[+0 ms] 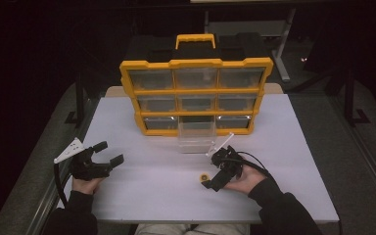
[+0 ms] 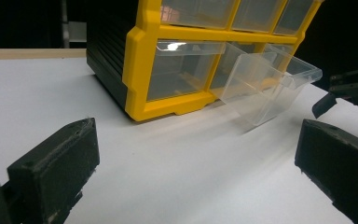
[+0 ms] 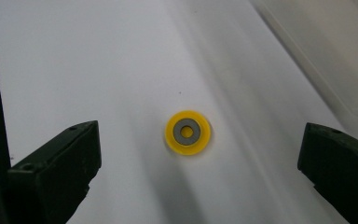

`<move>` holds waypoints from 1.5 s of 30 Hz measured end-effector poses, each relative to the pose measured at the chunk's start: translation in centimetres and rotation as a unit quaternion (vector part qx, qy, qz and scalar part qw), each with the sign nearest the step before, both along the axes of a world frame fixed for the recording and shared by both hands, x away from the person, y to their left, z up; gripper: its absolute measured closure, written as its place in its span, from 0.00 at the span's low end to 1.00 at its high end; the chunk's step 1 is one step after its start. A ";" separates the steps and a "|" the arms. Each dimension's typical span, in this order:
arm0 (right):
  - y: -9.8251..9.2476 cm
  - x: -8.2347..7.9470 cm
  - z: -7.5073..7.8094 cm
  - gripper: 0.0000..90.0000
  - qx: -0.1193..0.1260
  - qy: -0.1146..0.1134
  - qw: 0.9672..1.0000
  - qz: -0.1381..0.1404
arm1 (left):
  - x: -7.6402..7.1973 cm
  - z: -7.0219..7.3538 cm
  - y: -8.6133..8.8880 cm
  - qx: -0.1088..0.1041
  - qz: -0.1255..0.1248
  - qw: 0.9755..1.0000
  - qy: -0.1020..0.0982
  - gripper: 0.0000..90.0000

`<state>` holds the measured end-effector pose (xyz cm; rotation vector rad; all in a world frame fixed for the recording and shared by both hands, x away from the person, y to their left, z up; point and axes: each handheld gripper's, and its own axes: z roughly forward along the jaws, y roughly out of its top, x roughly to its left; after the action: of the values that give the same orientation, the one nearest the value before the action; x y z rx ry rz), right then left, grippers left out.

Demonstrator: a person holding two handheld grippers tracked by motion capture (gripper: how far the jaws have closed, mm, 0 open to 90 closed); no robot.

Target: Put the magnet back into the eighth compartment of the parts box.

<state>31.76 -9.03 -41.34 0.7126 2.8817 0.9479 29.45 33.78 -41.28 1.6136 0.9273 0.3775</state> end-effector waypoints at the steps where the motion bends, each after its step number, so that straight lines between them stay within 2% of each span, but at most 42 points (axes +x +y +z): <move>1: 0.2 0.0 -0.1 0.00 -0.003 0.000 1.000 0.003 | 0.0 0.0 0.0 0.000 0.000 1.000 0.001 0.00; 12: 1.2 -0.1 -0.7 0.01 -0.016 -0.005 1.000 0.024 | 0.0 0.0 0.0 -0.001 0.000 1.000 0.001 0.00; 13: 1.4 -0.2 -0.8 0.13 -0.014 -0.006 0.999 0.028 | 0.0 0.0 0.0 -0.001 0.000 1.000 0.000 0.00; 15: 1.4 -0.2 -0.8 0.15 -0.012 -0.007 1.000 0.028 | 0.0 0.0 0.0 -0.001 -0.001 1.000 0.000 0.00; 19: 1.4 -0.1 -0.9 0.28 -0.006 0.000 1.000 0.028 | 0.0 0.0 0.0 0.001 -0.001 1.000 0.002 0.00; 23: 1.3 0.0 -1.2 0.33 -0.008 0.005 1.000 0.025 | 0.0 0.0 0.0 0.001 -0.001 1.000 0.002 0.00; 31: 1.2 0.1 -1.9 0.45 -0.010 0.001 1.000 0.017 | 0.0 -0.1 0.0 -0.001 -0.003 1.000 0.003 0.00; 34: 1.3 0.1 -2.0 0.46 -0.012 -0.001 1.000 0.016 | 0.0 0.0 0.0 -0.001 -0.003 1.000 0.002 0.00; 37: 1.3 -0.1 -2.2 0.56 -0.012 -0.009 1.000 0.018 | 0.0 -0.1 0.1 -0.002 -0.002 1.000 0.003 0.00; 38: 1.4 -0.2 -2.2 0.65 -0.014 -0.015 1.000 0.017 | 0.0 -0.1 0.1 -0.003 -0.002 1.000 0.003 0.00; 45: 1.4 -0.3 -2.1 0.68 -0.015 -0.017 1.000 0.020 | 0.1 0.0 0.1 -0.003 -0.002 1.000 0.002 0.00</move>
<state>31.51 -7.60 -43.41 0.6330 2.8853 0.9105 29.51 33.86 -41.32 1.6108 0.9280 0.3686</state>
